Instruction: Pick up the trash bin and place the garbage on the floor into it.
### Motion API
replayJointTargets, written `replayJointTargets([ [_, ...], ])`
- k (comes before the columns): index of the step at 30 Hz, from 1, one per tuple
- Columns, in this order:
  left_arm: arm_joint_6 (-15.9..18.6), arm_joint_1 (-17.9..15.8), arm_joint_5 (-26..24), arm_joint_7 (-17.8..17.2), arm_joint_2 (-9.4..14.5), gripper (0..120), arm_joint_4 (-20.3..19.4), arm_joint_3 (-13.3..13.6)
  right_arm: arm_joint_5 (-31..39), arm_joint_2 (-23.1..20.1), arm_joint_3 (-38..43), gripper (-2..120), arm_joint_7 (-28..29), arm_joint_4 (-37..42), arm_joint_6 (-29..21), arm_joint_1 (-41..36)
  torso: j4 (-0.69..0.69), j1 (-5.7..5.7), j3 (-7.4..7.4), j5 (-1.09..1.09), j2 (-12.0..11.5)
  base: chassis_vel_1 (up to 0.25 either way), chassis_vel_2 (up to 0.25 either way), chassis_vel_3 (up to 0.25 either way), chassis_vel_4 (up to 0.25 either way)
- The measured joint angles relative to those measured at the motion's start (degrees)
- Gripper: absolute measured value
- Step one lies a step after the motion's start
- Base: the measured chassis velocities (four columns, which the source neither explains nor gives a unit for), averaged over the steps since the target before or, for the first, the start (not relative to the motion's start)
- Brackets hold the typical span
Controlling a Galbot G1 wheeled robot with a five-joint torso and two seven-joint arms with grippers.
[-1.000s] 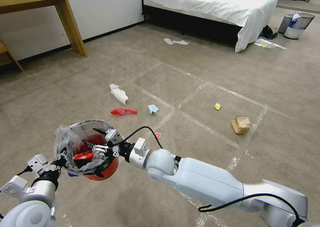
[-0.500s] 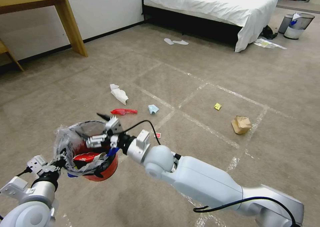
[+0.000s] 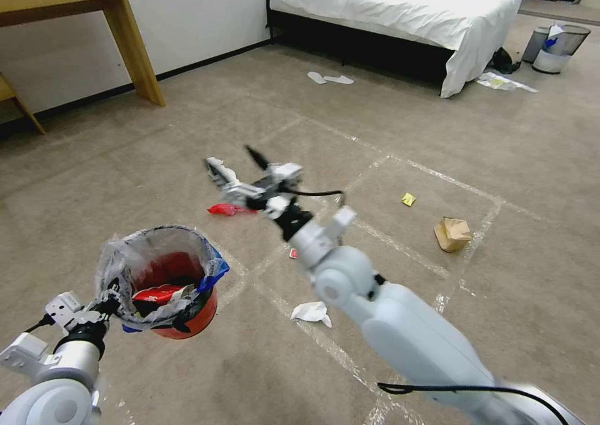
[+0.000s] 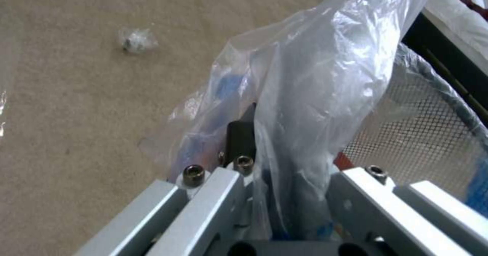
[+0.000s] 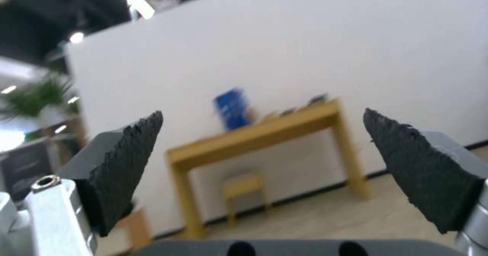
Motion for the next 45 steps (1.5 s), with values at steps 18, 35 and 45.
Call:
replayJointTargets([
  [18, -1.13, 0.67, 1.03, 0.83, -1.34, 4, -0.59, -0.17, -6.48, -8.96, 21.21, 100, 9.00, 9.14, -1.21, -26.35, -0.01, 0.00, -0.01, -0.01, 0.00, 0.000, 0.000, 0.000, 0.000],
  [35, -1.79, 1.65, 1.56, 1.10, -2.06, 4, -0.83, -0.63, 7.22, 0.25, 10.91, 100, 37.11, -8.42, -36.23, -20.84, 0.00, 0.00, 0.00, 0.00, 0.00, 0.000, 0.000, 0.000, 0.000],
  [45, -2.00, 2.08, 2.36, 1.15, -3.02, 4, -0.99, -0.74, 8.73, 9.31, 6.87, 100, 42.31, -28.76, -44.35, -13.36, 0.00, 0.00, 0.00, -0.02, 0.00, 0.000, 0.000, 0.000, 0.000],
])
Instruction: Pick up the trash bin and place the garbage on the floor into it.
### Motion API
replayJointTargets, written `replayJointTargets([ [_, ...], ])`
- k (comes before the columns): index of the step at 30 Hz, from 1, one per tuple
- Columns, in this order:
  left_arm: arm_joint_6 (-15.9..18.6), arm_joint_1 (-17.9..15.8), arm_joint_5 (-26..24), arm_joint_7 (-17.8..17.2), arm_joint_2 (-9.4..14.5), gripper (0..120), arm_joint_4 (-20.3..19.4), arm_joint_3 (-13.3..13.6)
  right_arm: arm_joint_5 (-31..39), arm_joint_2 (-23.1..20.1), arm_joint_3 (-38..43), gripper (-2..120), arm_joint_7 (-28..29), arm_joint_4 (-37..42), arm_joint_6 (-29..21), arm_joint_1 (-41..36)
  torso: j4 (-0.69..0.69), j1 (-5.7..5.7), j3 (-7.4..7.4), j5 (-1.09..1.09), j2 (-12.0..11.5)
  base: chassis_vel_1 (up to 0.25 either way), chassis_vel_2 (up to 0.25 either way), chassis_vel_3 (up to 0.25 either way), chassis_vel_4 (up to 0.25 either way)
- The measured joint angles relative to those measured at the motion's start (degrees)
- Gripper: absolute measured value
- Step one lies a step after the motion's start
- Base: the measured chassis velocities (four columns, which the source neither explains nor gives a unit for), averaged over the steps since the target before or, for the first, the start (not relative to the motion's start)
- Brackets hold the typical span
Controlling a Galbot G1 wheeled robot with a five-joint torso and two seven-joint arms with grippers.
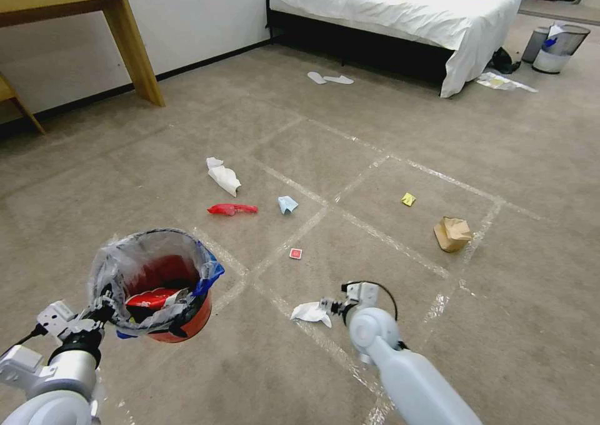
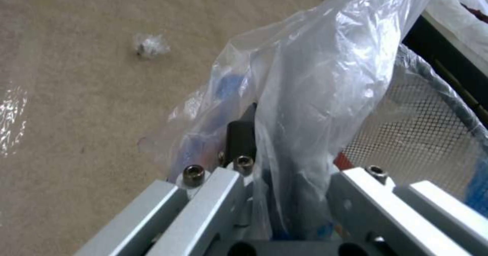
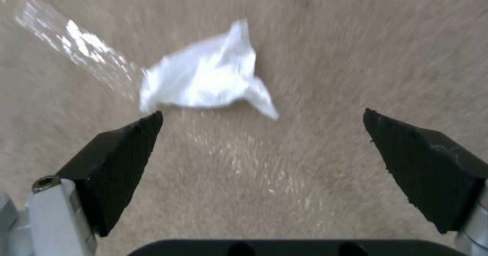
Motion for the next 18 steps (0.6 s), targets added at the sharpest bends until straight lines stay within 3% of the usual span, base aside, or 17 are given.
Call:
replayJointTargets([
  [9, -0.03, 0.11, 0.37, 0.01, -0.39, 4, -0.17, 0.04, -4.22, 5.44, -0.33, 100, -3.71, -14.64, -0.19, 5.54, 0.00, 0.00, 0.00, 0.00, 0.00, 0.000, 0.000, 0.000, 0.000],
  [12, -0.08, 0.19, 0.38, 0.01, -0.41, 4, -0.22, 0.02, -10.83, 6.03, -1.55, 100, -7.74, -18.61, 1.37, 7.47, 0.00, 0.00, 0.00, 0.00, 0.00, 0.000, 0.000, 0.000, 0.000],
  [13, -0.15, 0.29, 0.38, 0.00, -0.51, 4, -0.41, -0.01, -17.79, 5.54, -4.03, 100, -11.64, -20.11, 2.39, 8.64, 0.00, 0.00, 0.00, 0.00, 0.00, 0.000, 0.000, 0.000, 0.000],
  [18, -0.22, 0.33, 0.40, -0.03, -0.81, 4, -0.83, -0.09, -27.56, 4.22, -10.78, 100, -18.36, -22.19, 4.28, 10.53, 0.01, 0.00, 0.00, 0.00, 0.00, 0.000, 0.000, 0.000, 0.000],
])
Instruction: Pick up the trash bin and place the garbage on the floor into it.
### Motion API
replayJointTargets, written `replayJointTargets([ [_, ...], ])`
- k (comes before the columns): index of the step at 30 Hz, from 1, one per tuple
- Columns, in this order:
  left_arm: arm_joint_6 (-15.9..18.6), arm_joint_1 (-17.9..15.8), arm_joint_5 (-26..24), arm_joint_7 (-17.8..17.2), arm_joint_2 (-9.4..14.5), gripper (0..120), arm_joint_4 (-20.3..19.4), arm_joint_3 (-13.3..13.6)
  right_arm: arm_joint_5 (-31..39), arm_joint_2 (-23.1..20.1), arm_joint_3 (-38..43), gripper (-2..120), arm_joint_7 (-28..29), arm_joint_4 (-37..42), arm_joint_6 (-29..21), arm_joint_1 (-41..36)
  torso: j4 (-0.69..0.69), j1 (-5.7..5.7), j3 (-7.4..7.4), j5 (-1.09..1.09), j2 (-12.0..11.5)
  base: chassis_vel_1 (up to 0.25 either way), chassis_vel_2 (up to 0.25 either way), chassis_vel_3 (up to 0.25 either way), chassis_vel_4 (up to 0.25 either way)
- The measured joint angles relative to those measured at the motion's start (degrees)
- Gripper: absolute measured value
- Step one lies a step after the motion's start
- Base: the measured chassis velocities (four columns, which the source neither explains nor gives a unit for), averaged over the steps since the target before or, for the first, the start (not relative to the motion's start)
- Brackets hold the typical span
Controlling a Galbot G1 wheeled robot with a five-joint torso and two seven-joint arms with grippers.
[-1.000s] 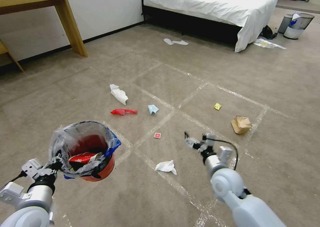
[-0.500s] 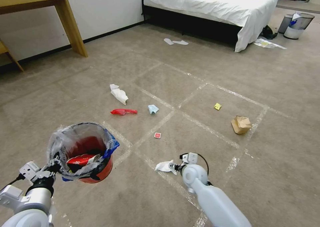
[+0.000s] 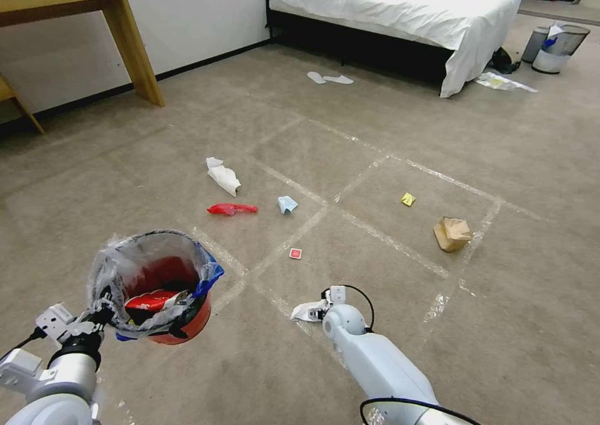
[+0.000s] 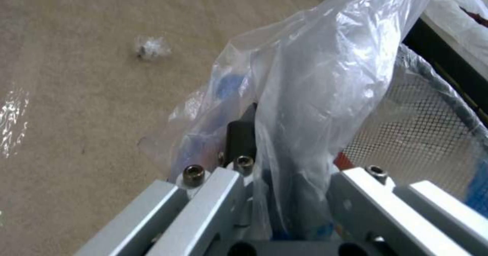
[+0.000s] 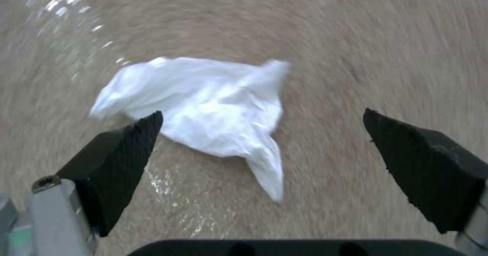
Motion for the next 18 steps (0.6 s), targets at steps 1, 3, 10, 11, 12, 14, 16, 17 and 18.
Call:
replayJointTargets([
  [1, 0.00, 0.00, 0.00, 0.00, 0.00, 4, 0.00, 0.00, 0.00, 0.00, 0.00, 100, 0.00, 0.00, 0.00, 0.00, 0.00, 0.00, 0.00, 0.00, 0.00, 0.000, 0.000, 0.000, 0.000],
  [3, -0.18, -0.05, 0.01, -0.03, -0.11, 4, -0.05, -0.16, -1.26, -0.76, -4.13, 100, 0.02, -0.09, -2.09, 0.80, 0.00, 0.00, 0.00, 0.00, 0.00, 0.000, 0.000, 0.000, 0.000],
  [10, -0.67, 0.00, 0.14, 0.19, -0.33, 4, 0.46, -0.26, -1.73, 0.55, -5.64, 100, 0.27, -4.57, -1.18, 2.28, 0.00, 0.00, 0.00, 0.00, 0.00, 0.000, 0.000, 0.000, 0.000],
  [11, -0.67, 0.00, 0.14, 0.19, -0.33, 4, 0.46, -0.26, -1.73, 0.55, -5.64, 100, 0.27, -4.57, -1.18, 2.28, 0.00, 0.00, 0.00, 0.00, 0.00, 0.000, 0.000, 0.000, 0.000],
  [12, -0.70, -0.04, 0.19, 0.20, -0.33, 4, 0.62, -0.26, -1.83, 0.97, -5.46, 100, -0.06, -5.72, -0.68, 2.64, 0.00, 0.00, 0.00, 0.00, 0.00, 0.000, 0.000, 0.000, 0.000],
  [14, -0.69, -0.19, 0.20, 0.19, -0.28, 4, 0.67, -0.18, -2.03, 1.74, -5.00, 100, -0.65, -7.39, -0.12, 3.24, 0.00, 0.00, 0.00, 0.00, 0.00, 0.000, 0.000, 0.000, 0.000],
  [16, -0.70, -0.29, 0.19, 0.14, -0.23, 4, 0.67, -0.14, -2.29, 2.04, -4.80, 99, -0.89, -8.09, 0.13, 3.44, 0.00, 0.00, -0.01, 0.00, 0.00, 0.000, 0.000, 0.000, 0.000],
  [17, -0.70, -0.43, 0.13, 0.03, -0.15, 4, 0.67, -0.10, -2.96, 2.75, -4.41, 99, -1.36, -9.83, 0.71, 3.91, 0.00, 0.00, -0.01, 0.00, 0.00, 0.000, 0.000, 0.000, 0.000],
  [18, -0.69, -0.52, 0.11, -0.03, -0.07, 4, 0.68, -0.06, -3.41, 3.19, -4.21, 96, -1.81, -11.16, 1.32, 4.22, 0.00, 0.00, -0.01, 0.00, 0.00, 0.000, 0.000, 0.000, 0.000],
])
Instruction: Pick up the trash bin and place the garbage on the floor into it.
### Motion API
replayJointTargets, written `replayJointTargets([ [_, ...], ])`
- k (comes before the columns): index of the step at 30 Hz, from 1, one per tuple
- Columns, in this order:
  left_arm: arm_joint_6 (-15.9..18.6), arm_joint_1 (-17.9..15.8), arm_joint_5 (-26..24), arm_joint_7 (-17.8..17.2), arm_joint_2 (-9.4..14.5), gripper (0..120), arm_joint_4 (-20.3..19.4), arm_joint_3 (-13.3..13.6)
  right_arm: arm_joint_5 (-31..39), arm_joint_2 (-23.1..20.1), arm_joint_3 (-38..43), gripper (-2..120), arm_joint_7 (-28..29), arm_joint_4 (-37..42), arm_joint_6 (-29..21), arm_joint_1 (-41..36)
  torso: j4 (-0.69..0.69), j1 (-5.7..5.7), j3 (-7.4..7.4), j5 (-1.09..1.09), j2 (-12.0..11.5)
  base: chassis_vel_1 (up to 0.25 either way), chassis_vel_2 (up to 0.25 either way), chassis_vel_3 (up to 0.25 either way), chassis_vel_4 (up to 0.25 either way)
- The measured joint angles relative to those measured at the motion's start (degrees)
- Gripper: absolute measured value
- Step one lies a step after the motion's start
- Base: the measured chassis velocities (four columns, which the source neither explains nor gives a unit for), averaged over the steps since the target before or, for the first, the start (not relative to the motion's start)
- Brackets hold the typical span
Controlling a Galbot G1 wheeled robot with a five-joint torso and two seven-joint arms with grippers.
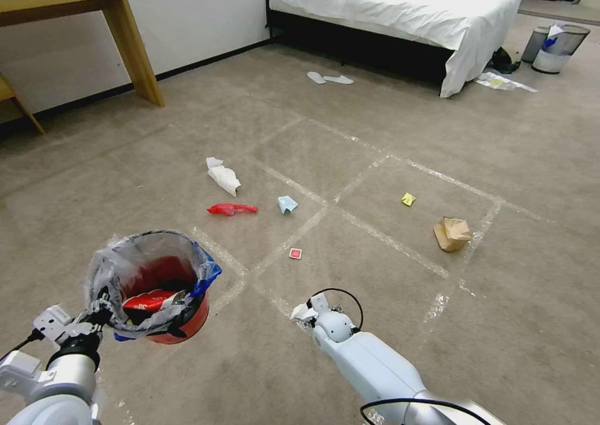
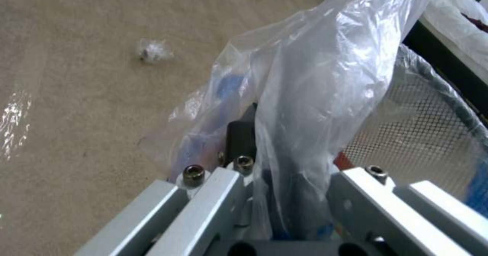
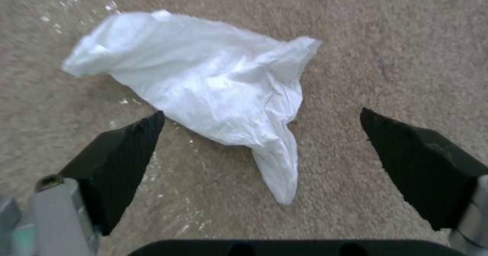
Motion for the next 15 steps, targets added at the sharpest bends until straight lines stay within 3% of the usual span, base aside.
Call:
replayJointTargets([
  [8, 0.03, -0.11, -0.05, -0.02, 0.02, 4, 0.57, 0.09, -2.54, 2.65, 1.13, 72, -2.44, -5.67, 2.17, 1.13, 0.00, 0.00, 0.00, 0.00, 0.00, 0.000, 0.000, 0.000, 0.000],
  [15, 0.01, 0.18, -0.14, 0.09, 0.19, 4, 0.62, -0.05, -4.86, 4.72, 2.07, 67, -4.09, -9.59, 4.02, 1.96, 0.00, 0.00, 0.00, 0.00, 0.00, 0.000, 0.000, 0.000, 0.000],
])
